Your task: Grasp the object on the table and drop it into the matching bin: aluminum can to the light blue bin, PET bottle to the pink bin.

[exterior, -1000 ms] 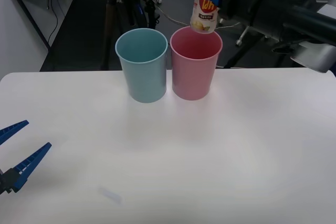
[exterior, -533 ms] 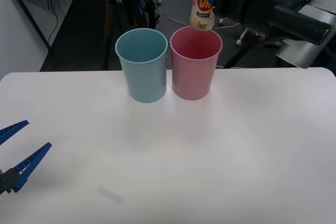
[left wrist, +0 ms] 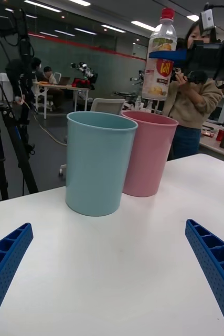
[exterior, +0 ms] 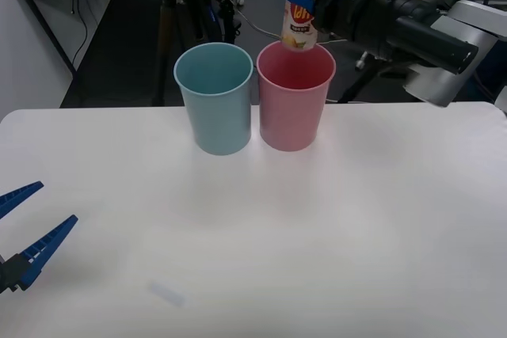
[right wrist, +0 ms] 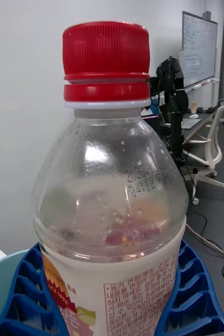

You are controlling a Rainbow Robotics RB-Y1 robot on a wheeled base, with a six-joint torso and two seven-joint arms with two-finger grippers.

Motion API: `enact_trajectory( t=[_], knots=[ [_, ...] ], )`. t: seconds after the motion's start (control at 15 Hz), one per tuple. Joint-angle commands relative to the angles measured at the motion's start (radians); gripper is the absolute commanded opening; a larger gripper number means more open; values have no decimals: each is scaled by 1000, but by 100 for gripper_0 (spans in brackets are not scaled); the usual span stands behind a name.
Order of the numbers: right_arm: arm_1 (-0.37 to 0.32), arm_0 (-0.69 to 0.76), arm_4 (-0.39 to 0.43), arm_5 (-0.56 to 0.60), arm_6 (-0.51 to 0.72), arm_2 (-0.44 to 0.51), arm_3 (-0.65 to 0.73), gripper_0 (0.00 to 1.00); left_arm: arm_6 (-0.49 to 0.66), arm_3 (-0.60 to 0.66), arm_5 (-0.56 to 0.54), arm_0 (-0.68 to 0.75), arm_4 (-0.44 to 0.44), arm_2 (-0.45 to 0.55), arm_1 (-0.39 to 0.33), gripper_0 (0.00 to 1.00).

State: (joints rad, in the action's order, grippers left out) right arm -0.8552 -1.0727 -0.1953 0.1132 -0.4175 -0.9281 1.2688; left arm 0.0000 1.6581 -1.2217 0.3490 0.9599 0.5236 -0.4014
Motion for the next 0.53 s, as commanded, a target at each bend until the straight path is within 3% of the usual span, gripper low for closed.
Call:
enact_trajectory(
  t=[0.07, 0.2, 0.27, 0.33, 0.4, 0.53],
  knots=[
    [2, -1, 7, 0, 3, 2, -3, 0, 0, 0, 0, 0, 0, 0, 0, 100],
    [2, -1, 8, 0, 5, 2, -3, 0, 0, 0, 0, 0, 0, 0, 0, 100],
    [2, -1, 8, 0, 5, 2, -3, 18, 0, 0, 0, 0, 0, 0, 0, 100],
    [4, 0, 8, 0, 5, 2, -3, 82, 0, 0, 0, 0, 0, 0, 0, 100],
    [2, -1, 8, 0, 5, 2, -3, 100, 0, 0, 0, 0, 0, 0, 0, 100],
    [2, 0, 8, 0, 5, 5, -3, 100, 0, 0, 0, 0, 0, 0, 0, 100]
  ],
)
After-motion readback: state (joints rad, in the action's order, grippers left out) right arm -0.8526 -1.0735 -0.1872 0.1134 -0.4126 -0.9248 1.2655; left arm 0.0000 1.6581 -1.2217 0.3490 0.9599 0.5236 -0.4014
